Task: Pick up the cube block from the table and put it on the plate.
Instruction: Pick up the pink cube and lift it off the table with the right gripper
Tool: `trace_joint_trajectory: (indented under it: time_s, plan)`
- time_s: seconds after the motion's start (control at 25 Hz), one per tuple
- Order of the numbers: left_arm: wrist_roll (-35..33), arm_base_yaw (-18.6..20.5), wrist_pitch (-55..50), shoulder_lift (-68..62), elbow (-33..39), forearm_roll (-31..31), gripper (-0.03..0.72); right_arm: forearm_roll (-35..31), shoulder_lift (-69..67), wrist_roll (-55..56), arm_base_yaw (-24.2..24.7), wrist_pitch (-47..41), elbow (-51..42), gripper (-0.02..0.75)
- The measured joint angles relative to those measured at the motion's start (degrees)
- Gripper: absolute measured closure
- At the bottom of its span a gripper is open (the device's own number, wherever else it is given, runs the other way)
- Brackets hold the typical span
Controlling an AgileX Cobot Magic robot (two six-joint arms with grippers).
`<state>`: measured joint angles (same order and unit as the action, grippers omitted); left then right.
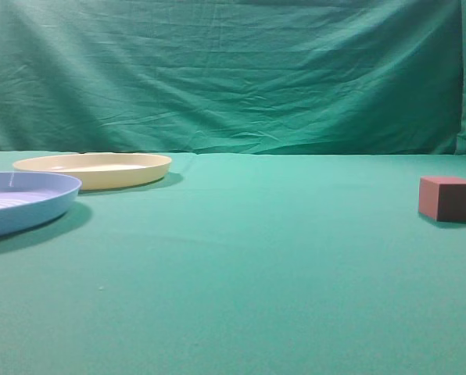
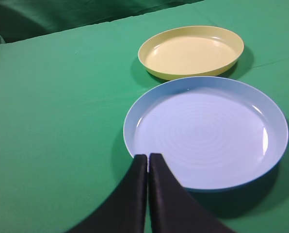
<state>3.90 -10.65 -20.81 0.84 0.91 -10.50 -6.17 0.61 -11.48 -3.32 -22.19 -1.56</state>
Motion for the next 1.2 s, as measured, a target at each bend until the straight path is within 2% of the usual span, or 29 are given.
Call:
trace_joint_trajectory:
  time_s: [0.32, 0.6, 0.76, 1.0, 1.2]
  plan:
    - [0.0, 0.0, 0.0, 0.0, 0.0, 0.0, 0.688, 0.9, 0.0, 0.0, 0.0, 2.1, 0.0, 0.738]
    - [0.0, 0.0, 0.0, 0.0, 0.0, 0.0, 0.688, -8.0, 0.0, 0.6, 0.0, 20.8, 0.0, 0.738]
    - [0.0, 0.0, 0.0, 0.0, 0.0, 0.0, 0.688, -8.3, -2.4, 0.6, 0.0, 13.7, 6.0, 0.738]
    - [0.0, 0.0, 0.0, 0.0, 0.0, 0.0, 0.688, -8.3, -19.9, 0.2, 0.0, -0.7, 17.5, 0.738]
    - [0.0, 0.0, 0.0, 0.0, 0.0, 0.0, 0.688, -8.3, -30.3, 0.0, -1.9, -2.9, 22.7, 0.738]
